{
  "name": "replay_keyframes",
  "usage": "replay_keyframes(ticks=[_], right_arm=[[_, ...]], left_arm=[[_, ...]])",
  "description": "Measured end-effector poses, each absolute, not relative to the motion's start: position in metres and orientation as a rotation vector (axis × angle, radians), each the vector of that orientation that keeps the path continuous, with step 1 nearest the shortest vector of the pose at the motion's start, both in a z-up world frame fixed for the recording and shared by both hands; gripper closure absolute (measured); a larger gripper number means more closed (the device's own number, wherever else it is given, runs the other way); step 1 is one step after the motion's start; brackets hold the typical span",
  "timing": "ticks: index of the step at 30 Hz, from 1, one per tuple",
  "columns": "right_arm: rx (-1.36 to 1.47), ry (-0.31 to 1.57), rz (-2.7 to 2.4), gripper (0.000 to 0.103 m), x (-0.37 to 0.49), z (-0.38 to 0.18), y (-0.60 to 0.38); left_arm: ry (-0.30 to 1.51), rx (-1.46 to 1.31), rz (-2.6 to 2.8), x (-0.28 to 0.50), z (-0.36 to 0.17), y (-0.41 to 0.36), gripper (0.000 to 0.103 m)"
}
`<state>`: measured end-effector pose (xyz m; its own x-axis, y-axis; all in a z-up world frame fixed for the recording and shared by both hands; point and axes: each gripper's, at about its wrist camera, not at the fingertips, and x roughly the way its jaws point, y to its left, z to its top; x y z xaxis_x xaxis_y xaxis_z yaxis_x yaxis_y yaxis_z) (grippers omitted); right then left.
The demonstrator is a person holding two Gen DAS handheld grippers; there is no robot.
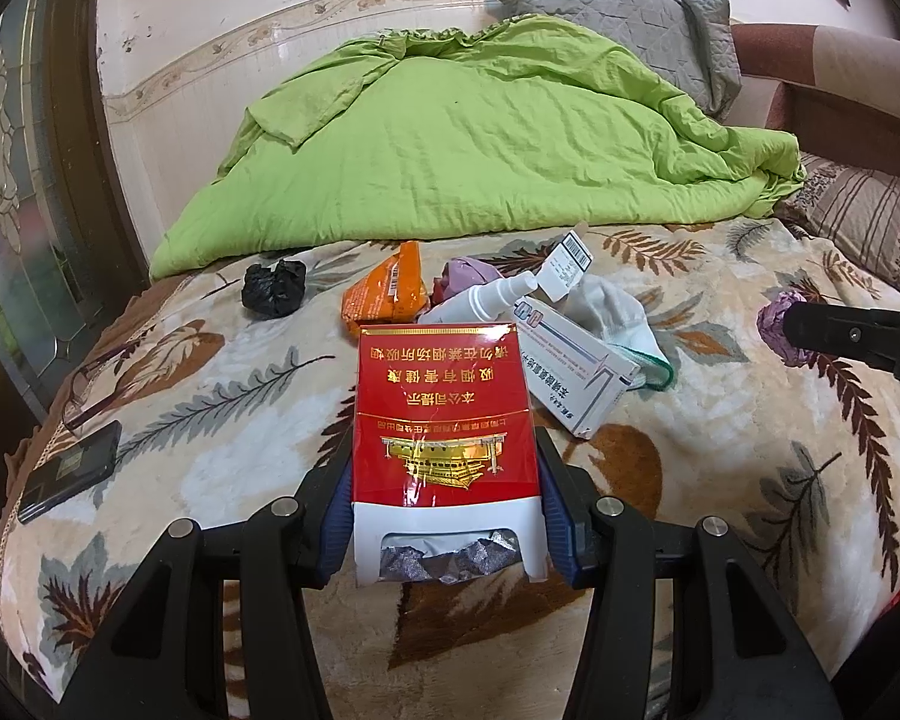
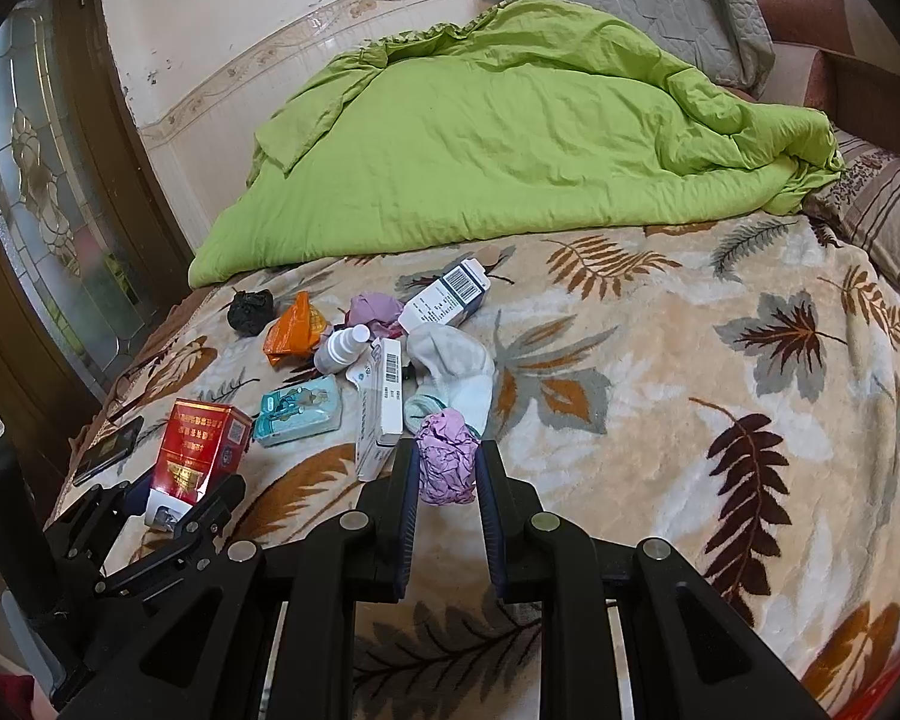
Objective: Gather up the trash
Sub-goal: 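Hold the pink paper and red cigarette box lifted above the bed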
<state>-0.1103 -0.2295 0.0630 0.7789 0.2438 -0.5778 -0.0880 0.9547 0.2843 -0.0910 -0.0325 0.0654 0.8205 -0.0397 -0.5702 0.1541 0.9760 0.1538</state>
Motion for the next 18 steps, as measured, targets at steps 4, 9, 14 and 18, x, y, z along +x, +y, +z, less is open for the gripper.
replay_keyframes(ticks=[4,9,14,18], right_arm=[[0.256,0.658,0.181,0.082,-0.1095,0.0623,-0.2318],[0.257,0.659,0.182,0.082,-0.1096,0.0627,-0.2320],[0.259,0.659,0.181,0.082,-0.1096,0.0628,-0.2320],[0.258,0.657,0.180,0.082,-0.1098,0.0630,-0.2323]], left_arm=[[0.599,0.198,-0.105,-0.0917,0.0648,-0.0339,0.052],[0.601,0.196,-0.104,-0.0915,0.0647,-0.0344,0.052],[0.598,0.196,-0.105,-0.0919,0.0648,-0.0336,0.052],[0.598,0.194,-0.108,-0.0925,0.0649,-0.0341,0.052]])
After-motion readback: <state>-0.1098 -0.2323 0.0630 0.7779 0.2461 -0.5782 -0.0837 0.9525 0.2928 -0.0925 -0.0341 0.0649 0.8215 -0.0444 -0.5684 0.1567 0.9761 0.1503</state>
